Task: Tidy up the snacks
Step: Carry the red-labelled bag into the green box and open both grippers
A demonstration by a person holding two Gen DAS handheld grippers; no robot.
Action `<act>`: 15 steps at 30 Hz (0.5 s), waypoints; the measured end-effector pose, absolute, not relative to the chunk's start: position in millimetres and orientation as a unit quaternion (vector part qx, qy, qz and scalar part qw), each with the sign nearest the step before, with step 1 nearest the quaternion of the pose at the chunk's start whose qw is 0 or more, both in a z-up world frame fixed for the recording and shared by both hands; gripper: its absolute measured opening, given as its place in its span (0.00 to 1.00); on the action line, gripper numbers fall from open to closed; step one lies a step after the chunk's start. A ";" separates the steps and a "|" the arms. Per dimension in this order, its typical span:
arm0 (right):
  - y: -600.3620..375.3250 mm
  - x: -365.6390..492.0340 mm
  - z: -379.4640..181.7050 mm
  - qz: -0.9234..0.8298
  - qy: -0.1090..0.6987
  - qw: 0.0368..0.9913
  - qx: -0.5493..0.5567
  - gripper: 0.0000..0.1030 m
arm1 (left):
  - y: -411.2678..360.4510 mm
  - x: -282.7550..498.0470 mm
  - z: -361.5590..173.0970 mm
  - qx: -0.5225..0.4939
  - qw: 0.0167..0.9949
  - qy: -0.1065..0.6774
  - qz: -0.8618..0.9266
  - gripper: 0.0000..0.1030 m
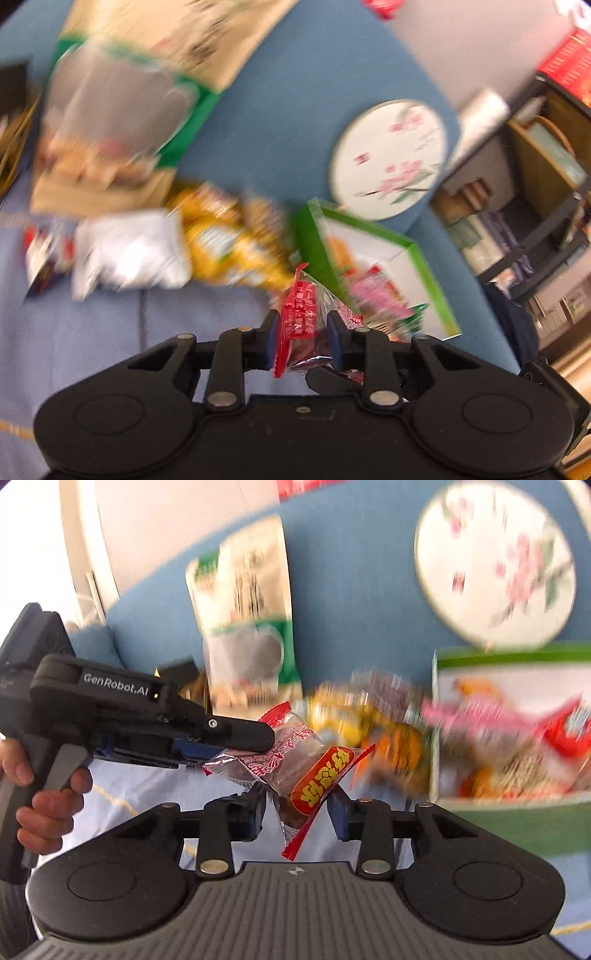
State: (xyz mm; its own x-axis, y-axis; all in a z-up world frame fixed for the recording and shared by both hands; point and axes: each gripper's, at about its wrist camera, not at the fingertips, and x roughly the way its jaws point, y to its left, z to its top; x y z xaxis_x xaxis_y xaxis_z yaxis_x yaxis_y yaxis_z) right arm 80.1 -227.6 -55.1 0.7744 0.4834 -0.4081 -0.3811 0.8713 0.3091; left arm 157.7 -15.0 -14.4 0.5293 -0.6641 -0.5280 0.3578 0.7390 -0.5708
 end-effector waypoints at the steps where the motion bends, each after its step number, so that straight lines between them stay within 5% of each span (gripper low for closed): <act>1: -231.4 77.5 -50.7 0.225 0.231 0.941 0.101 0.61 | -22.4 159.9 -7.3 -0.195 0.852 0.375 -0.309 0.14; 15: -327.0 87.3 -31.1 0.093 0.168 0.967 0.166 0.60 | -150.5 209.0 12.8 -0.138 0.849 0.335 -0.384 0.13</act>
State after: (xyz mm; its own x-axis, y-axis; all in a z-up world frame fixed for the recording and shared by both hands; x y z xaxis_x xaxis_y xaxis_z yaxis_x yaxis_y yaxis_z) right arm 87.3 -327.0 -31.1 0.9263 0.2350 -0.2944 -0.1233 0.9277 0.3525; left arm 209.0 -150.5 12.8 0.4808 -0.7441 -0.4638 0.5591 0.6676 -0.4916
